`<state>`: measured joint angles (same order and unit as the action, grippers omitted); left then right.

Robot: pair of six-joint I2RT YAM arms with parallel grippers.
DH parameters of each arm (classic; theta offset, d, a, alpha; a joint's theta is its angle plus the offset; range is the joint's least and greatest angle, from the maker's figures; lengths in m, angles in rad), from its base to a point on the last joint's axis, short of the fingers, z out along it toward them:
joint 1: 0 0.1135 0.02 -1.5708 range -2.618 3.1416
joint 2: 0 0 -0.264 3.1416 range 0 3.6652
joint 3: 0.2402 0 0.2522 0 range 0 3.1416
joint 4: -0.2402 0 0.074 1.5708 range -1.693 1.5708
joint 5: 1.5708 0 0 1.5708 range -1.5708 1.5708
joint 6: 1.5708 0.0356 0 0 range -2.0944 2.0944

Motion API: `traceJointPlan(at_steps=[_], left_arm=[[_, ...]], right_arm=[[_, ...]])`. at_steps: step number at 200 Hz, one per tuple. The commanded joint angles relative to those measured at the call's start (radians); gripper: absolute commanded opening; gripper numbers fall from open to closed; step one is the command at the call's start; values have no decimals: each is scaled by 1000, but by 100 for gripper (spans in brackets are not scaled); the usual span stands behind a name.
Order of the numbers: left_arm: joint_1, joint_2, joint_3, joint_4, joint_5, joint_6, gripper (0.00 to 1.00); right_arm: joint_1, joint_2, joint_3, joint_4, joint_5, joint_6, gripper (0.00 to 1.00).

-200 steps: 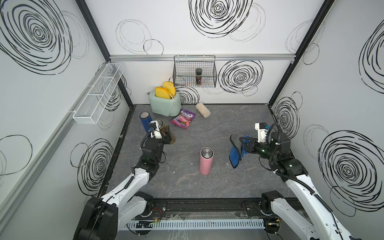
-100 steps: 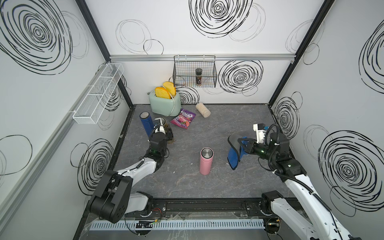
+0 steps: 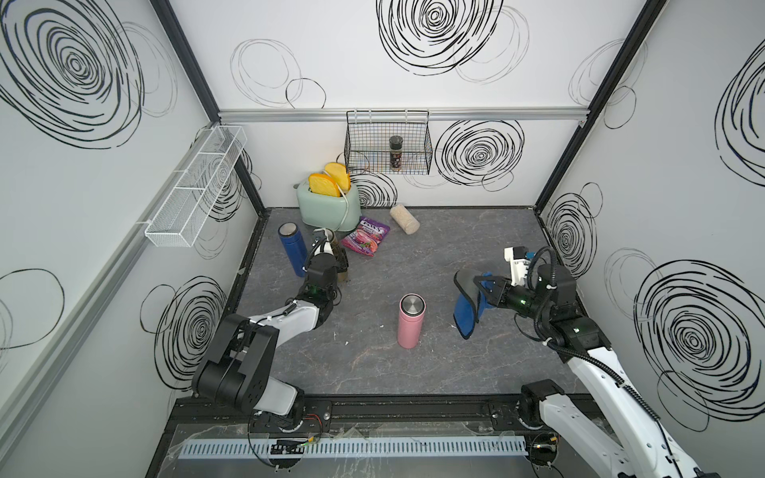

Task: Wipe the surface of the thermos
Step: Place the cleaning item at the center of the board.

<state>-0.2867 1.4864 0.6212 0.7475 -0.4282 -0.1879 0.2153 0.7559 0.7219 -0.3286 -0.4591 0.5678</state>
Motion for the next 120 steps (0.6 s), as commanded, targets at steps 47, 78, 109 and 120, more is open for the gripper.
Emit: traceJointPlan(at_steps=[47,78,109,120], left_arm=[[11,45,111,-54,-33,16,0],[11,67,135,-122,-61,5,0],[11,63,125,-129,-61,-17,12],[9,58,124,-137,-61,-21,21]], right_arm=[[-6,2,40,-25,2,-19,0],[-6,-3,40,-29,2,-19,0],[-5,-13,42,-41,8,-22,0],[-5,-16,42,-47,9,-22,0]])
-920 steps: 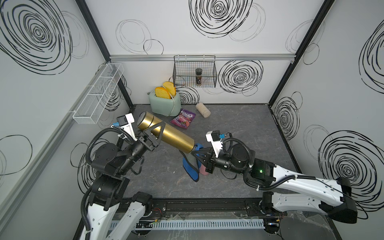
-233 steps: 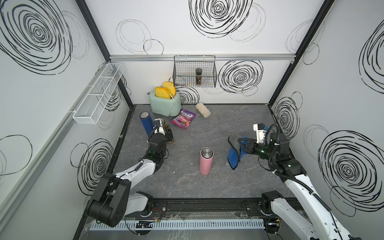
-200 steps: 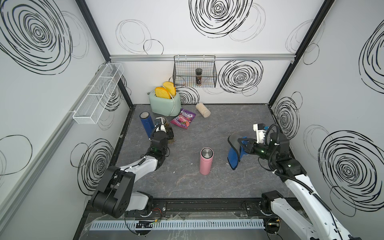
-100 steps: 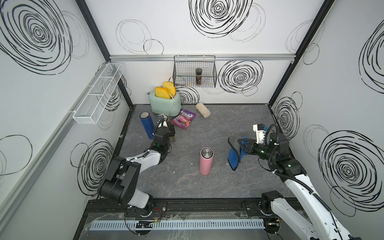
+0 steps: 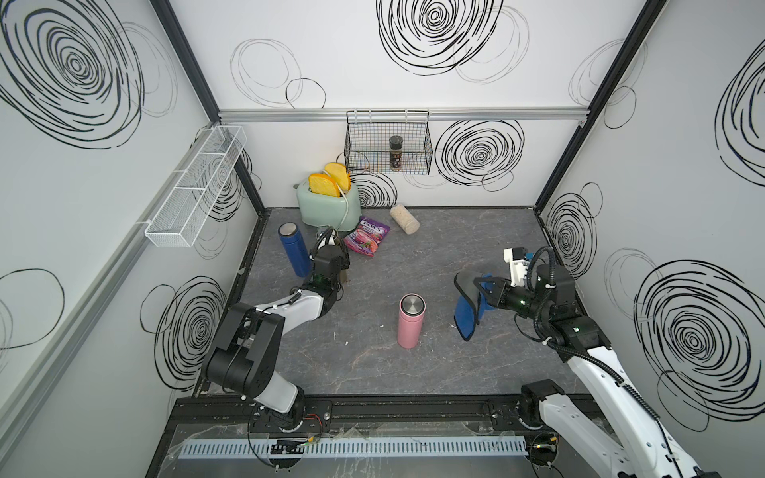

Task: Wipe the surface of the thermos
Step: Place the cleaning item at the center of the board.

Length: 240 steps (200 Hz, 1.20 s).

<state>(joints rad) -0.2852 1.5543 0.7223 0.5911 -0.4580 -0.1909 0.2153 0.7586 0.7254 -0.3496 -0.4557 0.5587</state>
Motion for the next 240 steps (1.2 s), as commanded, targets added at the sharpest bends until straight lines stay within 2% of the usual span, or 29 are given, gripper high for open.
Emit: traceJointPlan(at_steps=[1,38,56,66,76,112,179,214,240], left_arm=[[8,-11,23,20,-31,-18,22],[6,-39,22,4,-40,-21,78],[6,-58,22,-41,-51,-26,93],[5,-70,19,-50,-51,-26,98],[4,-83,15,-60,-51,-29,100],[4,-138,6,-135,-42,-51,97],[5,-302,20,-435,28,-133,97],[5,-382,38,-557,107,-135,97],[-10,-431,81,-674,125,-132,97]], right_arm=[[-5,-19,39,-26,6,-13,0],[-6,-28,39,-32,6,-11,0],[-5,-31,37,-33,6,-7,0],[-5,-33,34,-32,8,-6,0],[-6,-34,31,-30,7,-5,0],[-7,-35,27,-25,1,4,0],[-5,-35,23,-19,-4,7,0],[-5,-39,28,-19,-19,9,0],[-6,-45,41,-38,-21,13,0]])
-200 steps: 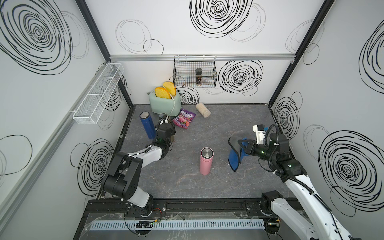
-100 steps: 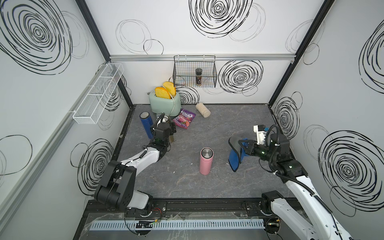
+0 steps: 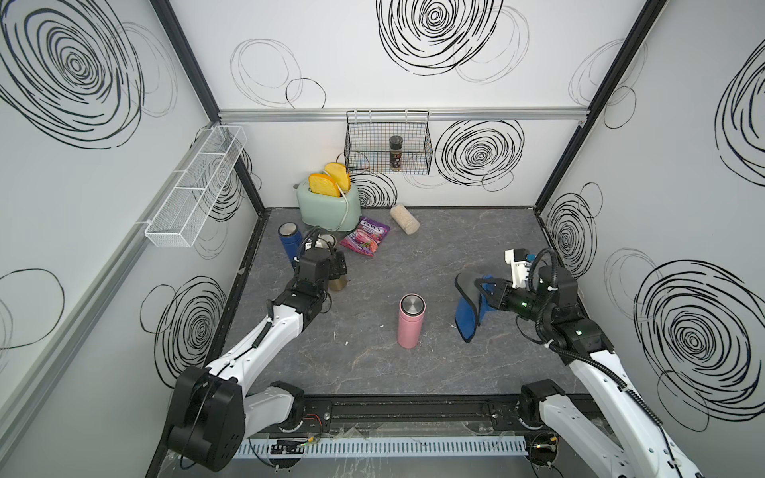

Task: Wipe the surface of the thermos
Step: Place the cleaning item at the center of the board.

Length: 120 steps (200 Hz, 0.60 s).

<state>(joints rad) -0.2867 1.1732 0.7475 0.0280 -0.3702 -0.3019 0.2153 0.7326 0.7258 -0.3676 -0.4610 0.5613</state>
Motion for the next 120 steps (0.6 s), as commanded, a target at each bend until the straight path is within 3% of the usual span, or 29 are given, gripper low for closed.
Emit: traceJointPlan(at_steps=[1,69,120], left_arm=[[-9,-53,56,-113,38,-21,97],[-15,-153,33,-158,71,-19,97],[-85,-244,159,-419,55,-27,97]], right_arm=[[-6,-20,41,-22,-15,10,0],[-6,-62,54,-71,-1,28,0],[-4,-74,79,-136,-11,31,0]])
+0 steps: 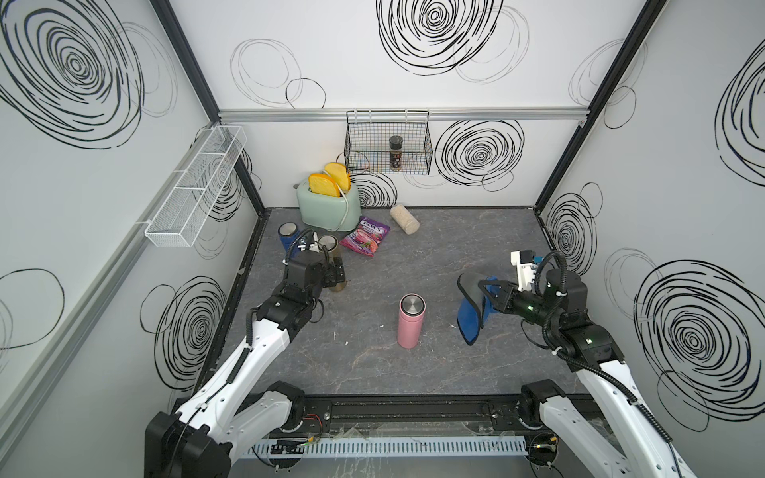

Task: Wipe the surface of the thermos
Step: Place the cleaning item at the center of the board, then pick up the thermos from the center of the board.

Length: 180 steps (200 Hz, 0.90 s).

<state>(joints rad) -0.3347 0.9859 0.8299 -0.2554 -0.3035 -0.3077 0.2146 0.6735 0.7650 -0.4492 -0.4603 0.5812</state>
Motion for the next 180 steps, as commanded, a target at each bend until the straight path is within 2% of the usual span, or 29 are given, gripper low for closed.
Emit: traceJointPlan(at_steps=[1,28,52,80,102,135,156,180], left_arm=[[-38,-60,79,-140,-13,-23,97],[-100,-127,142,-303,3,-66,97],[-157,-171,196,-428,127,-116,99],[-290,-204,221,-532,191,-216,99],[-441,-225,203,-568,159,-294,98],[-649,-227,176,-550,62,-378,97],[-743,-174,200,-530,19,-394,97],[-815,-71,270,-512,-46,-354,97]], right_arm=[[-3,-16,40,-57,-12,12,0],[2,-25,45,-118,-27,10,0],[20,-26,34,-198,-18,1,0],[70,-66,-22,-228,39,9,0],[138,-74,-64,-242,102,23,0],[305,-45,-120,-241,217,59,0],[370,-48,-144,-239,273,89,0],[392,-89,-171,-213,281,139,0]])
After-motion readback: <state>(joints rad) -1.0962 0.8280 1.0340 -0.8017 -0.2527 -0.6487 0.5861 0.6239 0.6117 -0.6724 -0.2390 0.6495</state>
